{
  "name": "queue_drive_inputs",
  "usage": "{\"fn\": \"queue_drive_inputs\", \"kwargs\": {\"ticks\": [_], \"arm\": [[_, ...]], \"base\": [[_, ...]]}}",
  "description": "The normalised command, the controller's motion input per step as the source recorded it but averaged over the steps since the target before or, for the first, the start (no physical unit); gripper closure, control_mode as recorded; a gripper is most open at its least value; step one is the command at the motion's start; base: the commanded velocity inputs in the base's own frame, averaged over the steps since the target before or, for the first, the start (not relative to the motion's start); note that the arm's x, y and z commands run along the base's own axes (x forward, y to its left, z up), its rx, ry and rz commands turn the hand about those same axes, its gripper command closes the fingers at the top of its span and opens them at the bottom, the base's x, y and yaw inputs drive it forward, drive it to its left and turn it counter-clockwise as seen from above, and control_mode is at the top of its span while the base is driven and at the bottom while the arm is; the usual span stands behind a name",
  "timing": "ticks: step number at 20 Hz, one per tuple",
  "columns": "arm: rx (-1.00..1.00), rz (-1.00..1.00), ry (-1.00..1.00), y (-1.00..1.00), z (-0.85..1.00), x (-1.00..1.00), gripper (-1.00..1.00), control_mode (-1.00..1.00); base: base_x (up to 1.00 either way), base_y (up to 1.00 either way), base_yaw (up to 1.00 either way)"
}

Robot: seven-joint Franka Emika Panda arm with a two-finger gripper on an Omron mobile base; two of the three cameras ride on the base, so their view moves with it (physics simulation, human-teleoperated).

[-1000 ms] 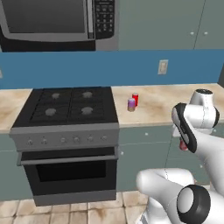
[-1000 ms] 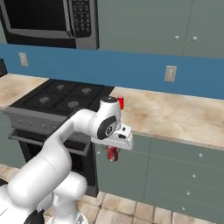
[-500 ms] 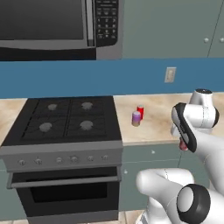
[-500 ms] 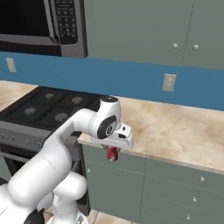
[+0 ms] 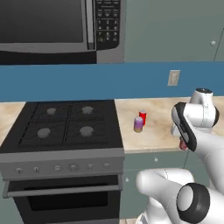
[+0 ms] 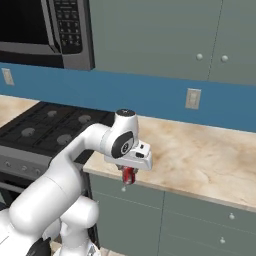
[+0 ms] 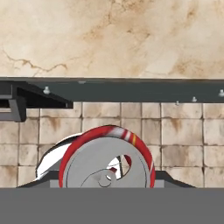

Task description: Four empty soda cans are scattered around the kitchen. Gather all the cans and cluster them next to the stove for recycling.

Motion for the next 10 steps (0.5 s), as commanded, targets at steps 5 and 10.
{"fn": "queue_drive_inputs", "kwargs": {"ticks": [5,10], "arm": [[0.0,0.0,0.0,0.0,0.0,0.0,1.0,1.0],[0.0,0.0,0.0,0.0,0.0,0.0,1.0,1.0]], "base": [[0.43,-0.38,0.01],[0.4,-0.35,0.02]]}}
